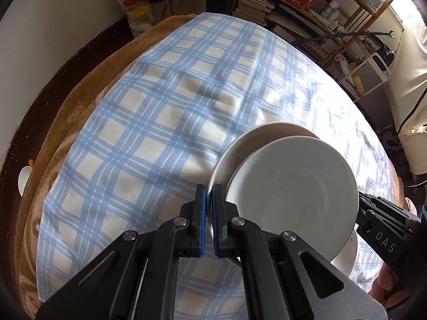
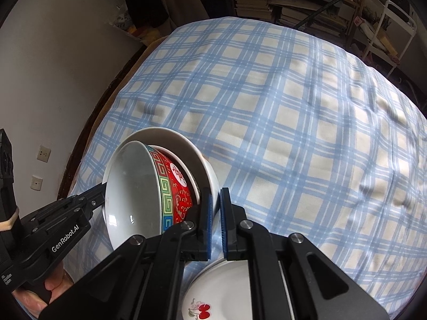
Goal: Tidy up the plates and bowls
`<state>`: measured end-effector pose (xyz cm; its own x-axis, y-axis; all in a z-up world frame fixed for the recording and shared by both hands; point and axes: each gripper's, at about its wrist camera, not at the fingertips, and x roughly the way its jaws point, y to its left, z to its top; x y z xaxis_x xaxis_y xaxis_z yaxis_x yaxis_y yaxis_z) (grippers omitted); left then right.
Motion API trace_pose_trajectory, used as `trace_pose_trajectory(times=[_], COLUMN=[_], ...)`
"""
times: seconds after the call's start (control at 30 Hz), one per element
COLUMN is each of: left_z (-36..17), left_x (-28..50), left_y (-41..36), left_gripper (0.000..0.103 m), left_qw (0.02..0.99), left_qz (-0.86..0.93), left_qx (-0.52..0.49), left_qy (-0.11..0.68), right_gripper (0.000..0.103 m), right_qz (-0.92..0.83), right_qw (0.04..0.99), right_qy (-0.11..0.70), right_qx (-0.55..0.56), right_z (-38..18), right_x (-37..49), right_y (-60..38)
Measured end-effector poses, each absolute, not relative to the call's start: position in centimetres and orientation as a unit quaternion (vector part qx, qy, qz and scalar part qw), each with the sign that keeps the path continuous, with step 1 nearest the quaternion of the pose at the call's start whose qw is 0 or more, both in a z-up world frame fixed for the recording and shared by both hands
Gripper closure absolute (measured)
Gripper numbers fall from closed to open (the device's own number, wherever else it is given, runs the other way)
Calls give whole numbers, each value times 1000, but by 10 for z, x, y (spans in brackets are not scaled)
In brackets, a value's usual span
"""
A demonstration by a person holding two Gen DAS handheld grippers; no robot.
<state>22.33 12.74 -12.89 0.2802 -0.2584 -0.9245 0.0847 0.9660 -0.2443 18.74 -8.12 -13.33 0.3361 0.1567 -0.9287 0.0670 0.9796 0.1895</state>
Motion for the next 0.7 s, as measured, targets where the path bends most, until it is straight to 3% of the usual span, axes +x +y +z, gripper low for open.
trace_pose_trajectory(times=[0.7], left_z=[-87], left_x=[146], left_y=[90], left_gripper=[101], left_qw=[798], left_qz=[-142], left_qx=[-49], left_qy=[584], right_gripper=[95], right_qz=[14], right_qw=[819], right_qy=[564], right_qx=[105], right_z=[-91], right_x=[109], right_y=[-115])
